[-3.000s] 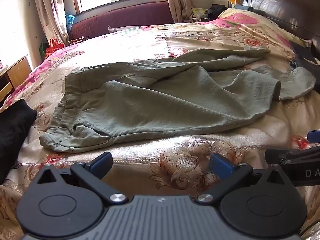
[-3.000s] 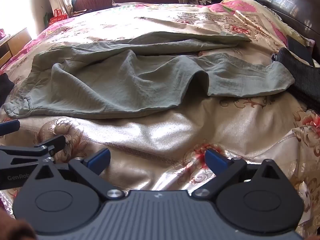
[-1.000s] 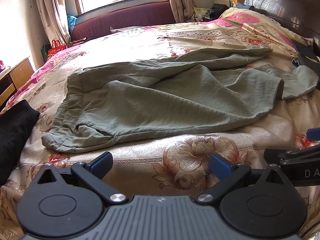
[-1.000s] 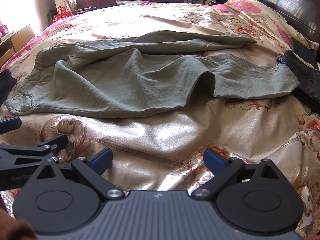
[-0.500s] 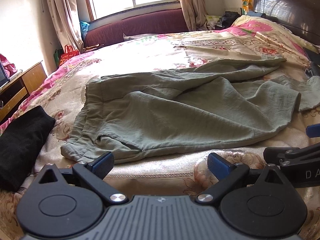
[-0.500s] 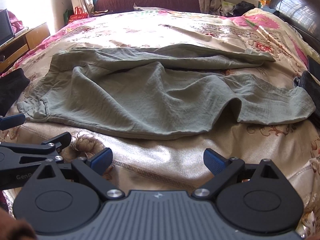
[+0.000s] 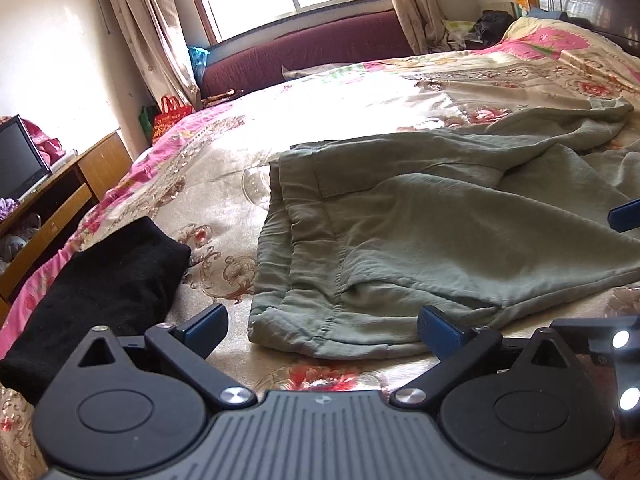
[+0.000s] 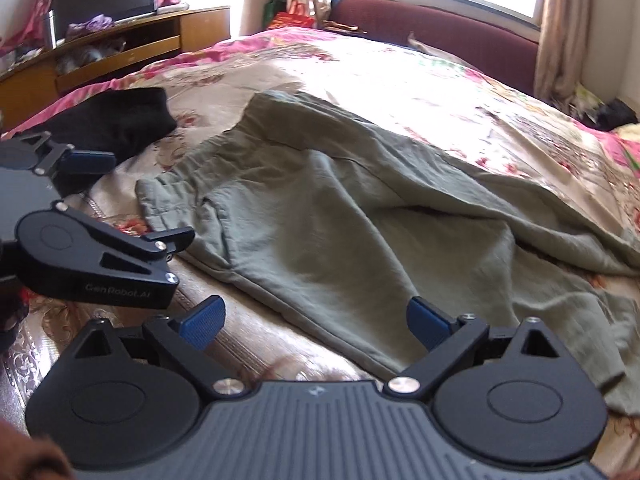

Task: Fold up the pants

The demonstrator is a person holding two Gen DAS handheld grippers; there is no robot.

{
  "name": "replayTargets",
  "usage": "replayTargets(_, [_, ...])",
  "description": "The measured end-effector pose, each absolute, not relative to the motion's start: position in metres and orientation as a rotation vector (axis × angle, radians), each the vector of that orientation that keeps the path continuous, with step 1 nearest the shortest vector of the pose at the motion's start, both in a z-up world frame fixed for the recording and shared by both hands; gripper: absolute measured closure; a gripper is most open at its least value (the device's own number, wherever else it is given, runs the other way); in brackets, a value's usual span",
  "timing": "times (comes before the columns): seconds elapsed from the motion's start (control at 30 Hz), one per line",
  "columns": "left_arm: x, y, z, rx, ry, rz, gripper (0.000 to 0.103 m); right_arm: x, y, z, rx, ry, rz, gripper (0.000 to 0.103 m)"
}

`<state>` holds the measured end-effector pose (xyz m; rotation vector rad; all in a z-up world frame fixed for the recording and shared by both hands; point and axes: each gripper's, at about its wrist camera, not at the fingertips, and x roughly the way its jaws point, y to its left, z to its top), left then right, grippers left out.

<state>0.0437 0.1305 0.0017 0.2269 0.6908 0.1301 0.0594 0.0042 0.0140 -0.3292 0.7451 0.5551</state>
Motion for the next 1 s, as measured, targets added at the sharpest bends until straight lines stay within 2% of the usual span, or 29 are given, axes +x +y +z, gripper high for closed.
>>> replayTargets(0.13, [0.059,0.148,-0.008,0.239,0.737,0.063,0.0,0.072,0.022,0.006,-0.395,0.761,0.611,0.008])
replayTargets(0.27, [0.066,0.158,-0.012,0.253,0.759,-0.015,0.001,0.085,0.024,0.005,-0.365,0.811,0.648,0.02])
replayTargets(0.37, [0.07,0.164,-0.012,0.224,0.801,-0.08,0.011,0.097,0.025,0.002,-0.306,0.876,0.675,0.028])
replayTargets(0.47, [0.073,0.17,-0.01,0.203,0.838,-0.132,0.015,0.096,0.027,0.001,-0.322,0.88,0.693,0.029])
replayTargets(0.6, [0.074,0.175,-0.008,0.225,0.861,-0.169,0.031,0.088,0.036,0.001,-0.417,0.821,0.738,0.029])
replayTargets(0.7, [0.081,0.172,-0.013,0.251,0.879,-0.184,0.035,0.093,0.05,-0.005,-0.449,0.825,0.751,0.031])
replayTargets(0.77, [0.081,0.172,-0.012,0.258,0.886,-0.193,0.041,0.098,0.055,-0.006,-0.436,0.851,0.778,0.046])
replayTargets(0.8, [0.079,0.175,-0.011,0.262,0.888,-0.193,0.046,0.099,0.056,-0.005,-0.423,0.862,0.791,0.049])
replayTargets(0.9, [0.071,0.185,-0.006,0.238,0.887,-0.202,0.053,0.096,0.057,-0.003,-0.423,0.857,0.803,0.06])
replayTargets(1.0, [0.066,0.191,-0.003,0.203,0.875,-0.195,0.06,0.092,0.061,0.001,-0.398,0.86,0.795,0.078])
